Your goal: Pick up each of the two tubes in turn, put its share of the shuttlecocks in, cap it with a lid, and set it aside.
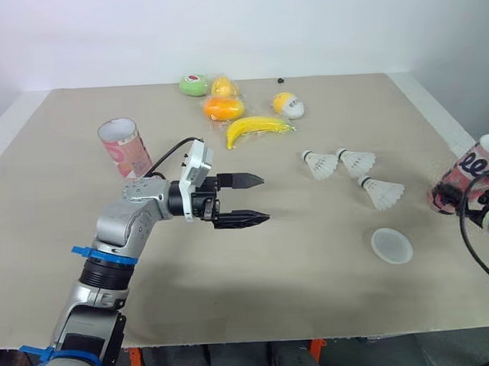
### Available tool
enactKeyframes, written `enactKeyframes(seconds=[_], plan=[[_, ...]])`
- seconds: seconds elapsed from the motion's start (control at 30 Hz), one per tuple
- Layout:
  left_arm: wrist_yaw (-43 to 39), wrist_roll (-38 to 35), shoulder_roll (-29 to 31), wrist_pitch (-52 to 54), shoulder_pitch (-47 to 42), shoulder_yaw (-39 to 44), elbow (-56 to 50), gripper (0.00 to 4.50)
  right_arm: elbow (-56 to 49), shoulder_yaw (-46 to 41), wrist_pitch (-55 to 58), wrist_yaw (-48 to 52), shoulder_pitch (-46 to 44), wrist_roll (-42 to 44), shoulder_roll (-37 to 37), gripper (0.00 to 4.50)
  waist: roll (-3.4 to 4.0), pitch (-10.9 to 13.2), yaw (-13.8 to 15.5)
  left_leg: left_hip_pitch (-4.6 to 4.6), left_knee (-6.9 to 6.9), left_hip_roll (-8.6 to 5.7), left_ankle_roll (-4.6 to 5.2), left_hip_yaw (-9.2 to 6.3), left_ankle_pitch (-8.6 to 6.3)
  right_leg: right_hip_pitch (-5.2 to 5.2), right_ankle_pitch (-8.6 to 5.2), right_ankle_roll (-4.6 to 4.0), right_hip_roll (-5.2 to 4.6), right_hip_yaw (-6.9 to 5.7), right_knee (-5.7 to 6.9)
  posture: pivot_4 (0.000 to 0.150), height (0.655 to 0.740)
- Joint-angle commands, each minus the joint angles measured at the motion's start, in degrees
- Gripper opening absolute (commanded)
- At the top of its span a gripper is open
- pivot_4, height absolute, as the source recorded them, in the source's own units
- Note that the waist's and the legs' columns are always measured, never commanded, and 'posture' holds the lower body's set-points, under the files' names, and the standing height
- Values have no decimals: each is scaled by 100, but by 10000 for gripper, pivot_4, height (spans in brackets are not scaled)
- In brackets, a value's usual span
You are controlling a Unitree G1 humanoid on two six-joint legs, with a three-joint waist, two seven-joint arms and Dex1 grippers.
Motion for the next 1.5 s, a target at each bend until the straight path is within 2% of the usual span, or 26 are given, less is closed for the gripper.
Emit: enactKeyframes(seconds=[0.03, 0.23, 0.33, 0.5, 0.63, 0.77, 0.83, 0.97, 1.07, 1.13, 1.27, 1.5], plan=[[1, -113, -36, -15, -88, 138, -140, 45000, -243, -23, -50, 182, 188, -43, -181, 44400, 1, 0, 0, 0, 0, 0, 0, 0, 0, 0, 0, 1, 0, 0, 0, 1500, 6917], [-32, -106, -47, -26, -83, 134, -109, 45000, -122, -48, -107, 248, 425, -239, -423, 44400, 1, 0, 0, 1, 1, 0, 0, 1, 0, 0, 1, 3, 0, 2, 0, 1500, 6917], [-49, -128, 62, 24, 9, 186, -206, 45000, -450, -193, 110, 548, 712, -85, -564, 44400, 0, 0, 1, 1, 1, -1, 0, 0, 0, 0, 1, 3, 0, 2, 0, 1500, 6917], [74, -133, 537, 151, 676, 387, -683, 45000, -2344, -791, 526, 1521, 1679, 828, -468, 44400, 19, -8, -20, 2, -8, 0, 2, 1, -1, -3, -6, 0, 0, 6, 0, 1500, 6917], [368, -395, 1043, 652, 1907, 727, -1376, 45000, -4488, -990, 654, 2170, 2365, 1863, -223, 44400, 21, -9, -30, 16, -17, 12, 4, 0, -4, 1, -16, -5, 11, 6, 2, 1500, 6917], [1261, -807, 1031, 1012, 2807, 1645, -1660, 45000, -5265, -429, 843, 1630, 1589, 2561, 51, 44400, -31, 16, 14, 27, 6, 16, -2, -3, 2, 23, -8, -29, 3, -6, -1, 1500, 6917], [1354, -892, 1072, 910, 3223, 2029, -1640, 45000, -5544, 78, 865, 1429, 1258, 2706, 238, 44400, -48, 15, 27, 27, 10, 11, 5, -3, 8, 25, -3, -30, -3, -6, -2, 1500, 6917], [1611, -462, 909, 24, 3786, 2610, -861, 45000, -5419, 1403, 700, 979, 323, 2235, 811, 44400, -69, 6, 28, 33, 8, 21, 8, 19, 13, 21, 8, -50, -10, -2, -10, 1500, 6917], [1857, 30, 808, -826, 3721, 2650, -326, 45000, -4952, 2070, 451, 745, -105, 1640, 1152, 44400, -71, 4, 40, 27, 2, 23, 8, 21, 14, 9, 9, -52, -8, -2, -9, 1500, 6917], [2318, 429, 702, -1369, 3395, 2648, 110, 45000, -4720, 2497, 243, 614, -342, 1231, 1360, 44400, -73, 2, 89, 12, 0, 22, 9, 18, 14, -1, 7, -54, -6, -3, -8, 1500, 6917], [2633, 777, 722, -1880, 2694, 2633, 1207, 45000, -4372, 3073, 63, 406, -803, 700, 1731, 44400, -72, 0, 141, -14, 1, 22, 6, 10, 20, -18, 25, -45, 6, -2, -2, 1500, 6917], [2586, 1076, 706, -2310, 1761, 2440, 2706, 45000, -4535, 3325, 76, 332, -843, 467, 2034, 44400, -69, -3, 140, -19, -7, 17, 6, -1, 20, -18, 26, -41, 9, -8, 0, 1500, 6917]])
